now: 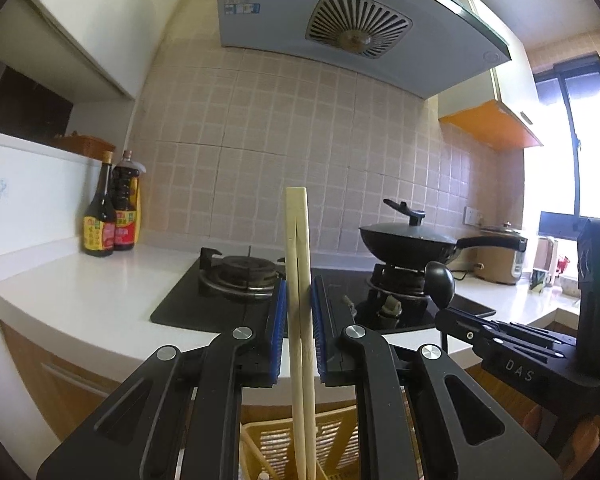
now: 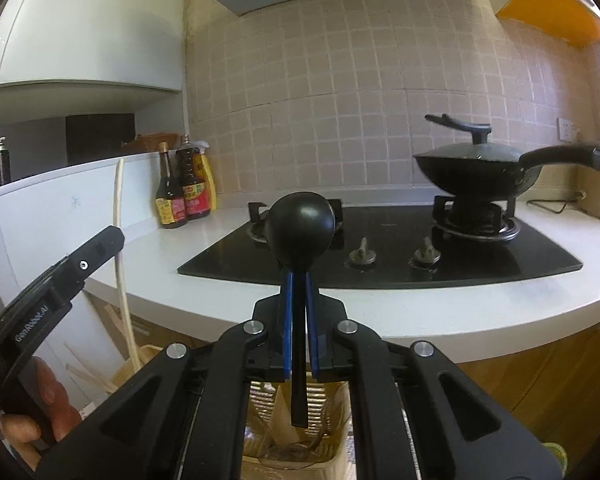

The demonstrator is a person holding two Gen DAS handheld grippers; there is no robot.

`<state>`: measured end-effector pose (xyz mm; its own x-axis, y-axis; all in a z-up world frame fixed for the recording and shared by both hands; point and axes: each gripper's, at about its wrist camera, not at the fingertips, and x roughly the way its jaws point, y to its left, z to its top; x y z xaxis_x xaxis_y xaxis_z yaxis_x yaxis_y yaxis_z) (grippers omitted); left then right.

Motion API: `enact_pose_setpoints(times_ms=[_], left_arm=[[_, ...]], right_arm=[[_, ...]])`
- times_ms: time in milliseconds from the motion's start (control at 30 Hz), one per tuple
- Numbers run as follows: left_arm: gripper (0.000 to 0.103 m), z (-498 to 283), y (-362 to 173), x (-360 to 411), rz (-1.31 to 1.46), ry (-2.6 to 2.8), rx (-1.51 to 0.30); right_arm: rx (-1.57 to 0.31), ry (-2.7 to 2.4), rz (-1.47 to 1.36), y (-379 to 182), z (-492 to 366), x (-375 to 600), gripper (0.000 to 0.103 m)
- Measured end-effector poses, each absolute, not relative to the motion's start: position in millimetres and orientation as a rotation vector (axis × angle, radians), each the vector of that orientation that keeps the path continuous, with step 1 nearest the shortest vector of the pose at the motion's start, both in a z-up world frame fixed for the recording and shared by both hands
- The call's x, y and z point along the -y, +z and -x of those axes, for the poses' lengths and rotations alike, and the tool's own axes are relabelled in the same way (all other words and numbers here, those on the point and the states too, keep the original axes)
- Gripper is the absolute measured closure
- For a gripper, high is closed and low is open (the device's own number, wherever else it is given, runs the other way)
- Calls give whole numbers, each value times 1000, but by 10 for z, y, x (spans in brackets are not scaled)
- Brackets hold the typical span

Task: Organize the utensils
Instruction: 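Carry chopsticks and black ladle over the caddy and open both tools to drop them, then grasp a clear spoon with the left tool while the right tool grasps a grey spoon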

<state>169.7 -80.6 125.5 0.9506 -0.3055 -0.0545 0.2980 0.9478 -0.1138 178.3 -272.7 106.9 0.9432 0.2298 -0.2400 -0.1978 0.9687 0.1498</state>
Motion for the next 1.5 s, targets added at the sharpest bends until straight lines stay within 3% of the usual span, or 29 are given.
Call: enact_pose_setpoints(times_ms=[167, 267, 367, 433, 500, 667, 867, 933, 967, 1500], left_arm=[[91, -1694, 1182, 763, 115, -312, -88], [77, -1650, 1172, 709, 129, -326, -107], [76, -1589, 1188, 656, 138, -345, -122], [69, -1526, 1210, 620, 143, -363, -133], [56, -1432, 1234, 581, 146, -378, -142], [50, -1174, 1279, 513, 145, -418, -171], [46, -772, 1331, 450, 121, -426, -180], [45, -621, 1333, 438, 104, -425, -179], [45, -547, 1330, 435, 92, -423, -179], [44, 183, 1057, 291, 26, -351, -238]], right_arm=[[-277, 236, -123, 1009, -1748, 2696, 97], [-297, 251, -131, 986, -1695, 2727, 92], [-312, 256, -166, 972, -1606, 2808, 91], [-325, 259, -183, 970, -1507, 2857, 91], [-336, 263, -185, 976, -1421, 2873, 90], [-366, 261, -177, 1027, -1081, 2877, 72], [-408, 254, -181, 1057, -679, 2861, 67], [-439, 232, -173, 1040, -553, 2841, 56], [-449, 233, -173, 1025, -490, 2835, 55], [-706, 160, -190, 515, -49, 2812, 55]])
